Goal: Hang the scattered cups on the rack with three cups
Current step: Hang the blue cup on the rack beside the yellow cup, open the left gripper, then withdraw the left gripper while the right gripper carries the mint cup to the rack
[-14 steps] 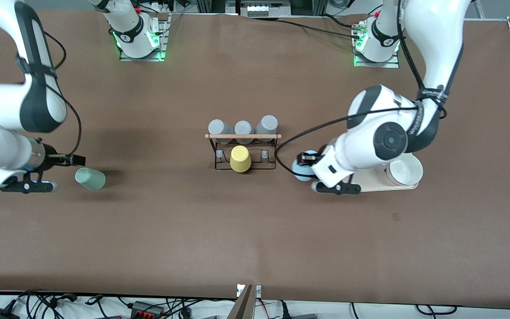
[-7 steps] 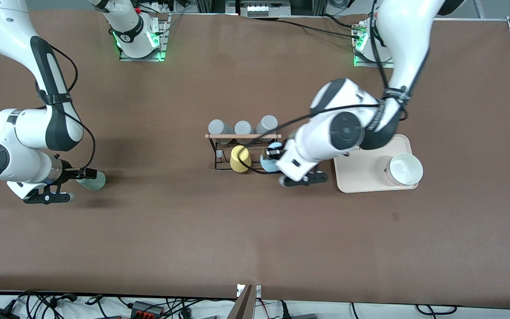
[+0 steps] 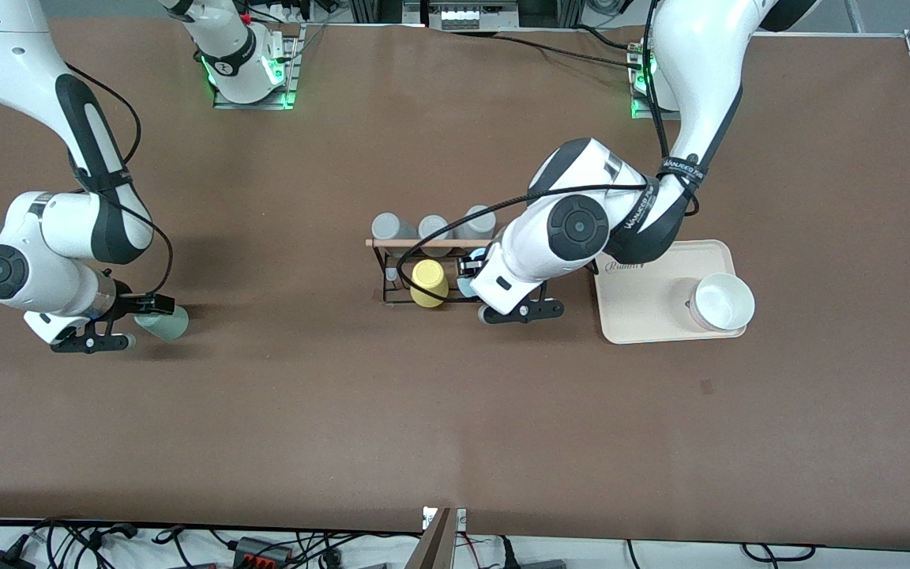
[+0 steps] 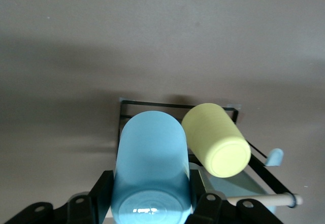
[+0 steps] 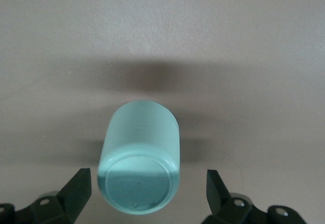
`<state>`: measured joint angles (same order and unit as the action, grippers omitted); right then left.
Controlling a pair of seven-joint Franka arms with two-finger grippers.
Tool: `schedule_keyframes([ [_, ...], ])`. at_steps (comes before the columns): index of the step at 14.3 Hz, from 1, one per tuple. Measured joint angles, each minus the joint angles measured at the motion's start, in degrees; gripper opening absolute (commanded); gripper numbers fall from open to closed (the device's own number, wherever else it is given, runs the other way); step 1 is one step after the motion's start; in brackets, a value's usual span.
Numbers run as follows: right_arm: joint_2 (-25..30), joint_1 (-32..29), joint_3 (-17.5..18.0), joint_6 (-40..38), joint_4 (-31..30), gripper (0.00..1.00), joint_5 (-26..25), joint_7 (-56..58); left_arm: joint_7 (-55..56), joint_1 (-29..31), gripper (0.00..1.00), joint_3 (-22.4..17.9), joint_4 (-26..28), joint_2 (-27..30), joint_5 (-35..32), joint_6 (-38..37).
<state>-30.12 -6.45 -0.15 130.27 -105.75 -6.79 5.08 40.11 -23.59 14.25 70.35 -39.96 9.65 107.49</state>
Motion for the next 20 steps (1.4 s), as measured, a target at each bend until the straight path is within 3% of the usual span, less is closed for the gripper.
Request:
schedule_keyframes([
  [1, 0.01, -0.14, 0.05, 0.18, -0.23, 1.00, 0.05, 0.00, 0.02, -0.39, 0.04, 0.00, 0.04, -0.45, -0.56, -0.08],
  [2, 0.06, -0.18, 0.08, 0.20, -0.26, 0.94, 0.24, 0.00, 0.02, -0.73, 0.05, 0.00, 0.08, -1.11, -0.70, -0.09],
  [3, 0.18, -0.18, 0.17, 0.20, -0.26, 0.83, 0.45, 0.00, 0.02, -1.11, 0.12, 0.00, 0.08, -1.75, -0.70, -0.07],
  [4, 0.38, -0.18, 0.28, 0.20, -0.27, 0.72, 0.60, 0.00, 0.02, -1.56, 0.73, 0.01, 0.09, -2.31, -0.71, -0.03],
  [5, 0.61, -0.17, 0.40, 0.20, -0.28, 0.61, 0.65, 0.00, 0.02, -2.06, 1.00, -0.01, 0.08, -2.68, -0.80, 0.09],
  [8, 1.19, -0.16, 0.74, 0.04, -0.30, 0.41, 0.77, 0.00, 0.16, -2.64, 1.00, -0.08, -0.45, -2.76, -5.28, 0.31],
  [11, 1.55, -0.16, 1.35, 0.01, -0.27, 0.38, 0.80, 0.00, 0.72, 0.79, 1.00, -0.97, -2.44, 0.18, -8.05, -2.46],
  [14, 2.97, -0.15, 3.04, -1.55, 0.96, 0.37, 0.80, 0.00, 0.42, 8.79, 1.00, -1.26, -3.36, 6.44, -11.42, -12.28],
  [20, 5.57, 1.03, 10.00, -17.92, 12.55, 0.37, 5.73, -5.83, 0.19, 16.23, 1.00, -1.35, -3.23, 20.97, -13.14, -28.28],
])
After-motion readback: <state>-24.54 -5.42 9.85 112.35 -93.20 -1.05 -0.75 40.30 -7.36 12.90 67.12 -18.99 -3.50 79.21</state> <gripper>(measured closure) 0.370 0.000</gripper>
